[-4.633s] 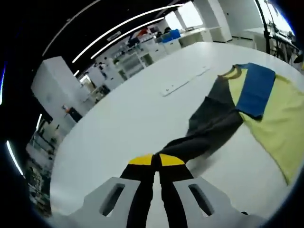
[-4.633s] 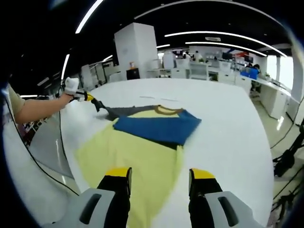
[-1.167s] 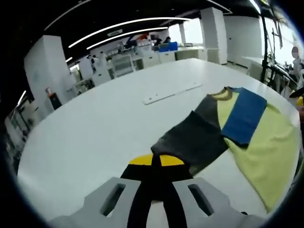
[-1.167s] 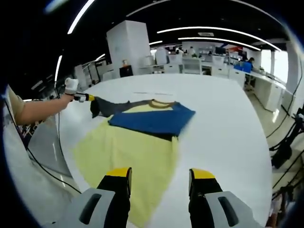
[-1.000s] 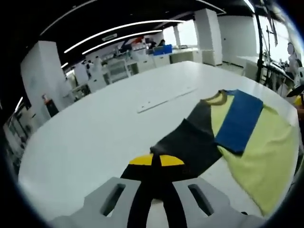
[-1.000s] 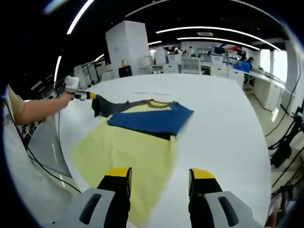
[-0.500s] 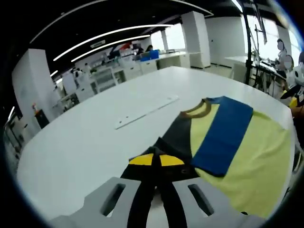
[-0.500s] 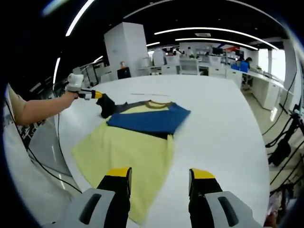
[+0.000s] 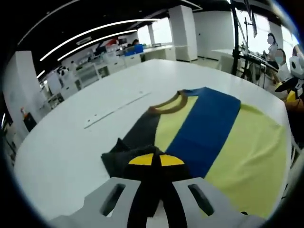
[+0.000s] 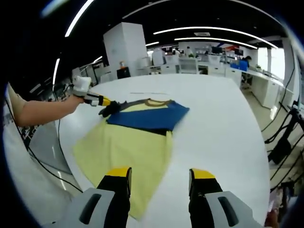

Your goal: Fold the garment on the visible template until the final outline fits inside the template.

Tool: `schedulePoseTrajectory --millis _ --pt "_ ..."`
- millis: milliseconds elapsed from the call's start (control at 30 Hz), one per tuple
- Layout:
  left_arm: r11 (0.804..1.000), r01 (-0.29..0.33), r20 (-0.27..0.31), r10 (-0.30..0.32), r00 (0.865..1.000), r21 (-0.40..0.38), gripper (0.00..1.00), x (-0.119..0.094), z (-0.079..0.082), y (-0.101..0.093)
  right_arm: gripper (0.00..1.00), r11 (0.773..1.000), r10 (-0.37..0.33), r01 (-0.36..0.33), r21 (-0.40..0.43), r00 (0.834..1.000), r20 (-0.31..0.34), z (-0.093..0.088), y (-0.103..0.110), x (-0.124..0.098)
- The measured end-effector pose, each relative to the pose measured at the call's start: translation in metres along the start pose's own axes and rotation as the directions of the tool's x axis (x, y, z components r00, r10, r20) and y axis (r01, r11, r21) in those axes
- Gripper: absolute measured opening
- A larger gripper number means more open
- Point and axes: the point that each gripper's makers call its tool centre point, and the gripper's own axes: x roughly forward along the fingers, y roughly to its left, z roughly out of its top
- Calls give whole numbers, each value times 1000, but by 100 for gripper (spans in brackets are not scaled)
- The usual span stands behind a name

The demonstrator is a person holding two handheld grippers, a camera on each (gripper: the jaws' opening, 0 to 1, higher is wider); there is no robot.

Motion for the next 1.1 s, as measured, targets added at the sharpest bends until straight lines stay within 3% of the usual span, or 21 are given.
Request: schedulePoseTrajectory --millis 167,333,500,633,833,1000,1100 --pt "1000 31 -44 -31 999 -2 0 12 -16 -24 46 1000 -4 4 6 1000 -4 -3 -3 -1" --pt "998 56 -89 -59 994 -32 0 23 -29 -36 46 1000 -6 6 7 1000 -5 -2 -5 0" --pt "995 89 -90 -94 991 -51 3 25 -31 -45 46 1000 -2 2 6 1000 -4 -1 -5 1" --pt "993 102 -79 -106 991 -56 8 23 -30 -45 46 1000 4 -4 1 1000 -3 1 -3 3" --pt "993 110 -26 -111 993 -38 6 9 -21 -43 46 1000 16 -16 -5 1000 1 4 1 7" --pt "998 61 14 -61 998 -3 13 -6 -10 -29 47 1000 25 -25 -11 1000 3 8 4 12" --pt "999 46 5 -46 999 -9 14 -10 -12 -21 47 999 32 -32 -18 999 7 12 7 14"
